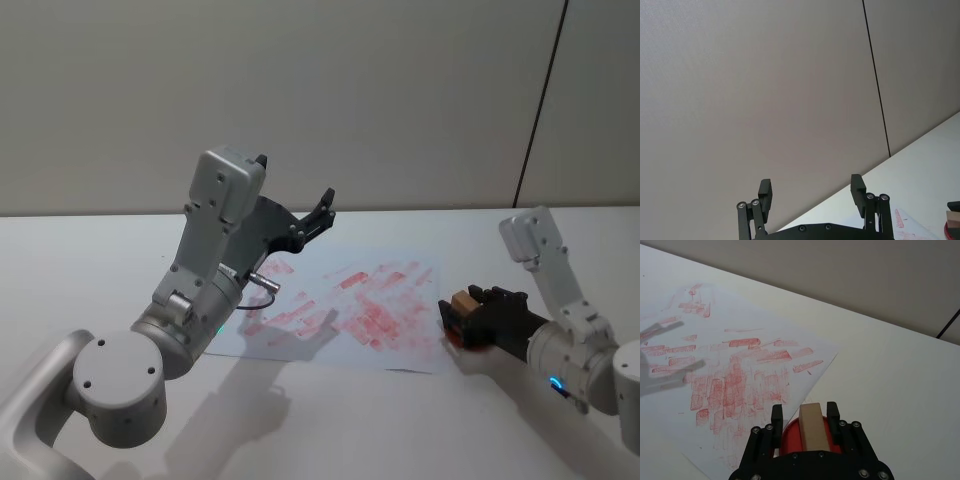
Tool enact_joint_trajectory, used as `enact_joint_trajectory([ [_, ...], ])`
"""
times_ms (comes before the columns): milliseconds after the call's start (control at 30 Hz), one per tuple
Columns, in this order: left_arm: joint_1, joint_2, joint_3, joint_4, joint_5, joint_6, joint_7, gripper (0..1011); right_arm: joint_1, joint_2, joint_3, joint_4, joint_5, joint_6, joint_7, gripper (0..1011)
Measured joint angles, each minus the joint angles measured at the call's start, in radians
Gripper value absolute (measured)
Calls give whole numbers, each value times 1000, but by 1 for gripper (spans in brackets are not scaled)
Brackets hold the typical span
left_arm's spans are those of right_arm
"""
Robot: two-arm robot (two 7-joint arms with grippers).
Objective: Use the one hand to pick up the stamp and affix it onto the A4 paper.
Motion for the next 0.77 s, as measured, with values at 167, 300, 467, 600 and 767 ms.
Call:
enact_joint_trajectory([
  [167, 0, 0, 0, 0, 0, 0, 0, 1001, 3, -2, -2, 5, -4, -1, 2, 650],
  [300, 0, 0, 0, 0, 0, 0, 0, 1001, 4, -3, -3, 7, -5, -1, 3, 751],
  [467, 0, 0, 0, 0, 0, 0, 0, 1001, 5, -4, -3, 10, -7, -2, 4, 910],
  [600, 0, 0, 0, 0, 0, 0, 0, 1002, 6, -5, -4, 11, -8, -2, 5, 1000],
  [767, 0, 0, 0, 0, 0, 0, 0, 1001, 6, -5, -4, 12, -9, -3, 5, 1001],
])
